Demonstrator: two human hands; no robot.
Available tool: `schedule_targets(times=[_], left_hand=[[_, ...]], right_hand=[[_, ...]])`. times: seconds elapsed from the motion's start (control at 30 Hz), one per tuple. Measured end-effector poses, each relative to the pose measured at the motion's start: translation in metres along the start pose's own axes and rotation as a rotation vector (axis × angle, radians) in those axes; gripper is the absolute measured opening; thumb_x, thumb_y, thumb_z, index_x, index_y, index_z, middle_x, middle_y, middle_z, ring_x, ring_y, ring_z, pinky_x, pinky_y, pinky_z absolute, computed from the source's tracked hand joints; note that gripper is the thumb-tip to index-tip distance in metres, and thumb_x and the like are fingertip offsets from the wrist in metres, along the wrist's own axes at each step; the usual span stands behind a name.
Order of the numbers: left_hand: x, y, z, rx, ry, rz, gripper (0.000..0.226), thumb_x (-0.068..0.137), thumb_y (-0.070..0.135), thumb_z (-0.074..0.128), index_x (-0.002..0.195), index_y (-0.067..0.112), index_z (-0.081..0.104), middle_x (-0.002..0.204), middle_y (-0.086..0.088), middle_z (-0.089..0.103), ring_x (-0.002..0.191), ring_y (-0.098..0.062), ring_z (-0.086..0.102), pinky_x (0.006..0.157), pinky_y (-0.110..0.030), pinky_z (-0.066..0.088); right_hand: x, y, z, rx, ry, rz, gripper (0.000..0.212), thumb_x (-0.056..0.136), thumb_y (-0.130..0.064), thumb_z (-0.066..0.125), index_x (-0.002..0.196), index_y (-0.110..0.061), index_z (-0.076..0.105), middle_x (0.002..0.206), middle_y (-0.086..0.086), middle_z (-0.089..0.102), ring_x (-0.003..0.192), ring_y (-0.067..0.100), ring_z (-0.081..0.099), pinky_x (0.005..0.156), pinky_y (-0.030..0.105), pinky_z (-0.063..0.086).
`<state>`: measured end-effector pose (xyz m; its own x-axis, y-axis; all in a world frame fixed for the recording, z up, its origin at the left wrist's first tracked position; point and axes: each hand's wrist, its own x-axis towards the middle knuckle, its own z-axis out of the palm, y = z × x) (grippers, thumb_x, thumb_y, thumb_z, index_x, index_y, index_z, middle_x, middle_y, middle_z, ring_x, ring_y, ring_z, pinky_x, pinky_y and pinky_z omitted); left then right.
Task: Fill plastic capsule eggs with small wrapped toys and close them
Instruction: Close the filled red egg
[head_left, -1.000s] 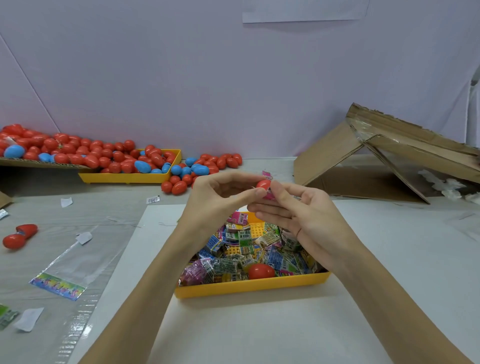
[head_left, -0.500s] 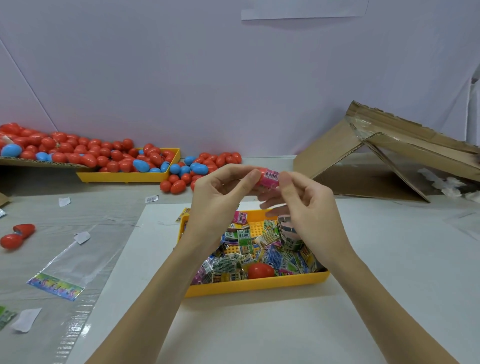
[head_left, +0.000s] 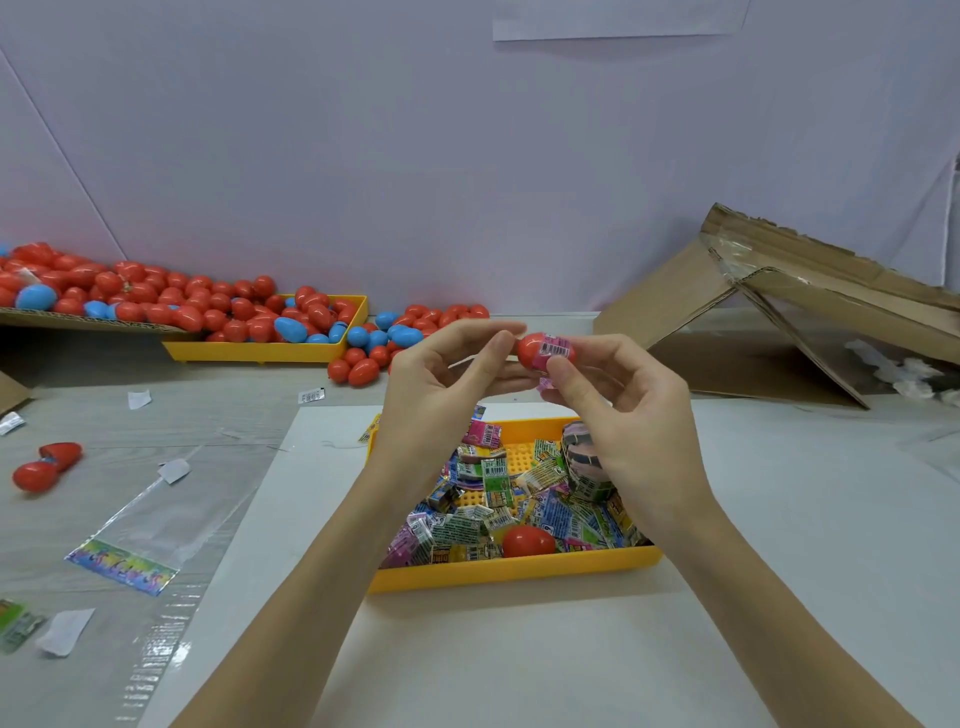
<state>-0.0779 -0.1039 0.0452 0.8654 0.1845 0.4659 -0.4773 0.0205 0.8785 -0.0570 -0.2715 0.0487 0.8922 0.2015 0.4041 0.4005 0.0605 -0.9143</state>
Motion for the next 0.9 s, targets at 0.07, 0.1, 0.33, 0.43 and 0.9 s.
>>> schedule_targets(times=[0.07,0.1,0.33,0.43,0.9], left_hand=[[-0.0001,0.0018,0.0000,0.056,-0.054,0.012,0.032,0.095,0.032,0.070,0.125,0.021,0.072,0.104,-0.003,0.078,0.095,-0.022,0.077,0.085,-0.027,0.060],[-0.0003,0.0021,0.0003,0.077,-0.071,0.012,0.033,0.094,0.033,0.072,0.125,0.022,0.073,0.103,-0.002,0.078,0.095,-0.020,0.076,0.086,-0.025,0.059],[-0.0005,0.0036,0.0012,0.022,-0.030,0.026,0.029,0.088,0.024,0.077,0.116,0.019,0.079,0.105,-0.013,0.074,0.086,-0.022,0.077,0.080,-0.022,0.059],[-0.0006,0.0040,-0.0004,0.017,-0.032,0.018,0.029,0.085,0.027,0.079,0.113,0.022,0.080,0.102,-0.009,0.077,0.085,-0.022,0.077,0.078,-0.022,0.059],[-0.0002,0.0029,-0.0056,0.080,-0.030,0.047,0.028,0.087,0.027,0.078,0.114,0.020,0.078,0.102,-0.003,0.077,0.088,-0.022,0.076,0.080,-0.027,0.061]], right_hand=[[0.0012,0.0000,-0.0015,0.021,-0.022,0.023,0.016,0.094,-0.026,0.072,0.109,-0.021,0.072,0.097,-0.006,0.078,0.094,0.012,0.076,0.071,0.018,0.058],[0.0015,-0.0004,-0.0020,0.029,-0.035,0.033,0.018,0.095,-0.025,0.071,0.111,-0.017,0.072,0.098,-0.003,0.078,0.094,0.013,0.076,0.072,0.018,0.058],[-0.0012,-0.0031,0.0002,0.077,-0.020,0.059,0.028,0.088,-0.038,0.072,0.109,-0.020,0.075,0.094,-0.004,0.080,0.091,0.011,0.077,0.066,0.017,0.057],[0.0009,-0.0025,-0.0034,0.115,-0.027,0.134,0.036,0.081,-0.041,0.075,0.109,-0.020,0.077,0.095,-0.003,0.080,0.093,0.013,0.077,0.075,0.028,0.060],[0.0012,-0.0046,0.0000,0.211,-0.111,0.153,0.037,0.090,-0.037,0.068,0.123,-0.020,0.073,0.109,0.000,0.079,0.104,0.015,0.075,0.080,0.022,0.060]])
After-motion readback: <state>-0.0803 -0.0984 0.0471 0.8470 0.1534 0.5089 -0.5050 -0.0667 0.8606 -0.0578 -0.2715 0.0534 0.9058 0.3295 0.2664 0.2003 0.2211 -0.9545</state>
